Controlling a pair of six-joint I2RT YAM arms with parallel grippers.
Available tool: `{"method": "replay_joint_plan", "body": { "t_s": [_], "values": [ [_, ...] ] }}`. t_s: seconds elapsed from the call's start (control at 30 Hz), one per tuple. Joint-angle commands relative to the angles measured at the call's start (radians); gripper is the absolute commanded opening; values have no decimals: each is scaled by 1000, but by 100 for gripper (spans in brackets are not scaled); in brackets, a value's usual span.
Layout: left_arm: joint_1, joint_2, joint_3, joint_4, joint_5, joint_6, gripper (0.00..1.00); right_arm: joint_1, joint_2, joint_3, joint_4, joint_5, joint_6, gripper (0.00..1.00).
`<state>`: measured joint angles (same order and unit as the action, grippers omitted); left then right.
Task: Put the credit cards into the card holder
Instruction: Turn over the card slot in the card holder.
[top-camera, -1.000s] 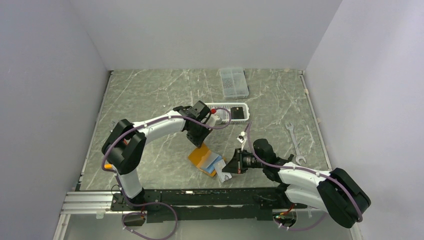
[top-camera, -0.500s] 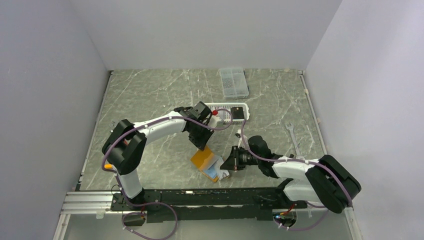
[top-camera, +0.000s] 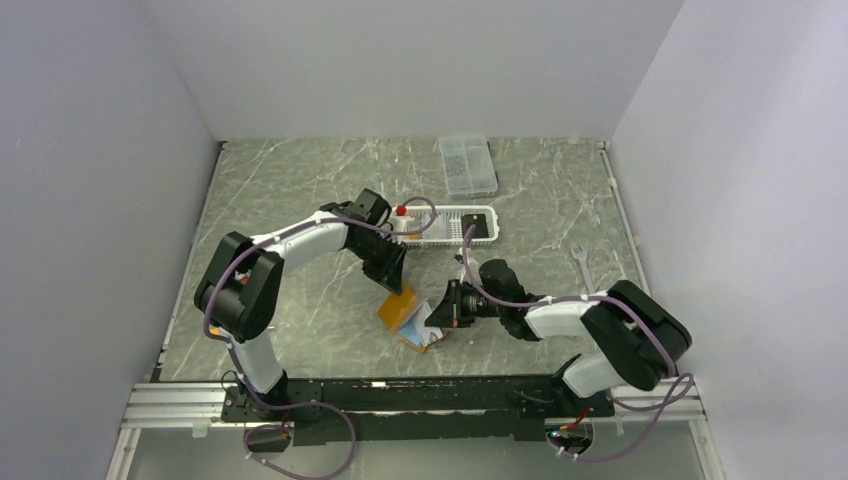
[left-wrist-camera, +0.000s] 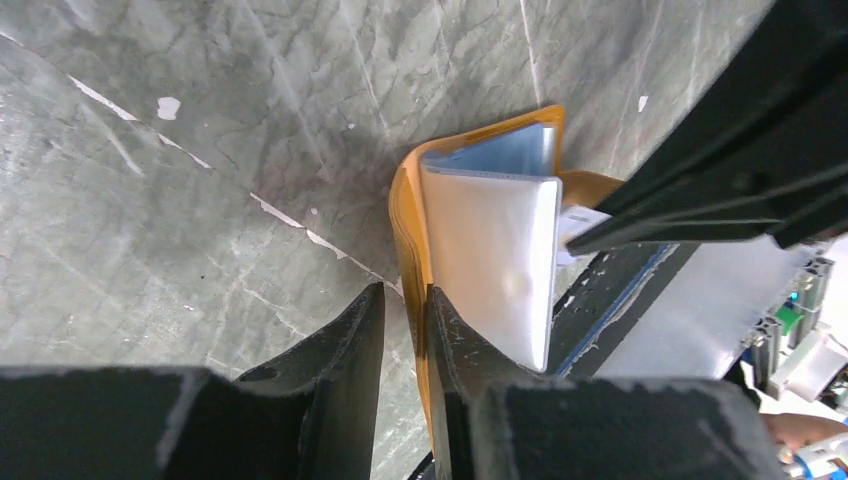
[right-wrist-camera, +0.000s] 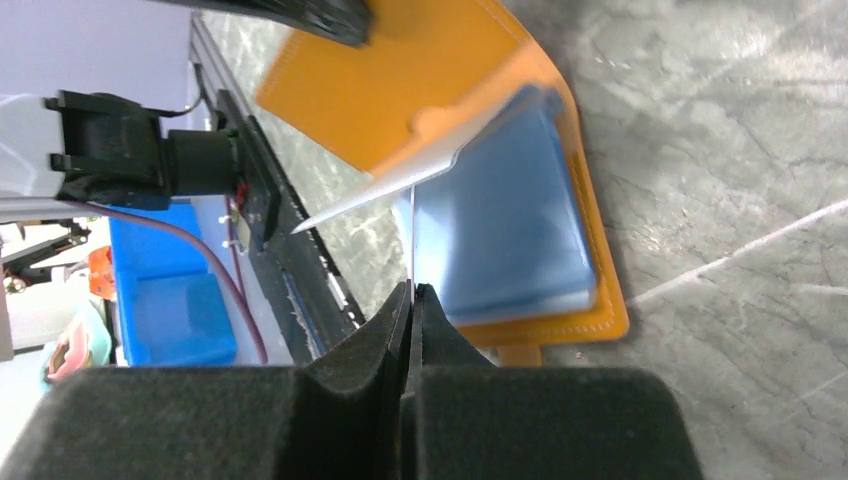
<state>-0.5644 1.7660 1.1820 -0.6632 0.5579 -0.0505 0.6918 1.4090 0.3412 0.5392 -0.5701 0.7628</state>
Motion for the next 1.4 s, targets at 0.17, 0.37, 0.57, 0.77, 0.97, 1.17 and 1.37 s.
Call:
{"method": "replay_joint_plan", "body": {
  "t_s": [0.17, 0.37, 0.57, 0.77, 0.97, 1.17, 1.37],
  "values": [
    [26, 2, -4, -11, 127, 12, 28, 20, 129, 18, 195, -12, 42, 0],
    [37, 45, -6, -36, 145, 38, 27, 21, 132, 85, 184, -11, 17, 0],
    [117, 57, -9, -50, 250, 107, 28, 24, 221, 102, 232, -25, 25, 0],
    [150, 99, -11, -127, 320, 207, 29, 34, 352, 112, 326, -41, 59, 0],
    [186, 111, 8, -169, 336, 273, 28, 36, 396, 120, 311, -20, 42, 0],
    [249, 78, 59, -244, 365, 295, 29, 36, 407, 123, 262, 15, 29, 0],
    [251, 8, -1, -224, 377, 264, 32, 41, 400, 120, 220, 57, 13, 0]
  ]
}}
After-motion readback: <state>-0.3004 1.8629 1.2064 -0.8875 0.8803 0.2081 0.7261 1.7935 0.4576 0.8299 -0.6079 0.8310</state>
